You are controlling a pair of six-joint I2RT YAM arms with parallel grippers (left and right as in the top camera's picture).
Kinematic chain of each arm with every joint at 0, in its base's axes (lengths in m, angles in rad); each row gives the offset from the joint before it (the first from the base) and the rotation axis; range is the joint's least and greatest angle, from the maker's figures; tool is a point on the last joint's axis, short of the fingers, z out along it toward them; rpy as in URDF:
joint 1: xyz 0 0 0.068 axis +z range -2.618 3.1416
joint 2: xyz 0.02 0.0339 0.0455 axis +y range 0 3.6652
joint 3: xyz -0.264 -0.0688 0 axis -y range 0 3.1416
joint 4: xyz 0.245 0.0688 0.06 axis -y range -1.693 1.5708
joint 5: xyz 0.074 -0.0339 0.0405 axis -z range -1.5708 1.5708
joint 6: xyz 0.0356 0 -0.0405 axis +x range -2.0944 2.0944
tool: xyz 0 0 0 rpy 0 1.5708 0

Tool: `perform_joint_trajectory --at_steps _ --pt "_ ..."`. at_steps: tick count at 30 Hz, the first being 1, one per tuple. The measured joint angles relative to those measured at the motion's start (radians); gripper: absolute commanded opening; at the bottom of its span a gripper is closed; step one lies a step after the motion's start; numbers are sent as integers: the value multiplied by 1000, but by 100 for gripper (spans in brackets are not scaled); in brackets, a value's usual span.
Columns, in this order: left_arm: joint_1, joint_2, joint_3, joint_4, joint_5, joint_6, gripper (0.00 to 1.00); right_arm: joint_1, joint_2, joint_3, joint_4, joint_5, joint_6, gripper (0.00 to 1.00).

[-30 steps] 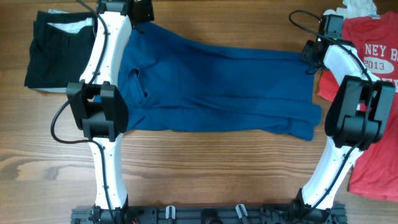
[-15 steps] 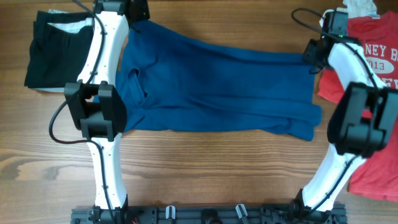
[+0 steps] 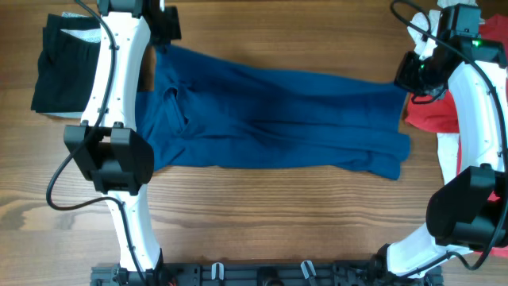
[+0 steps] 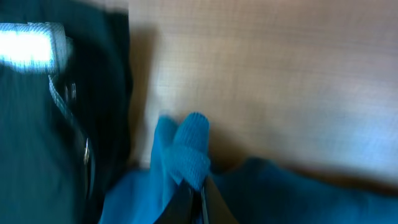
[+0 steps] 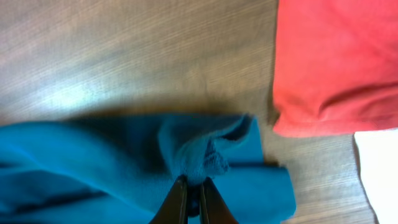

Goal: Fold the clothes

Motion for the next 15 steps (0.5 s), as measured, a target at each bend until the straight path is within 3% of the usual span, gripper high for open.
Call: perform_joint_trajectory --at_steps 9,15 --pt "0 0 -2 -282 -3 0 4 0 0 0 -135 -46 -29 4" --pt "0 0 -81 -356 5 -24 4 0 0 0 -186 -58 -34 4"
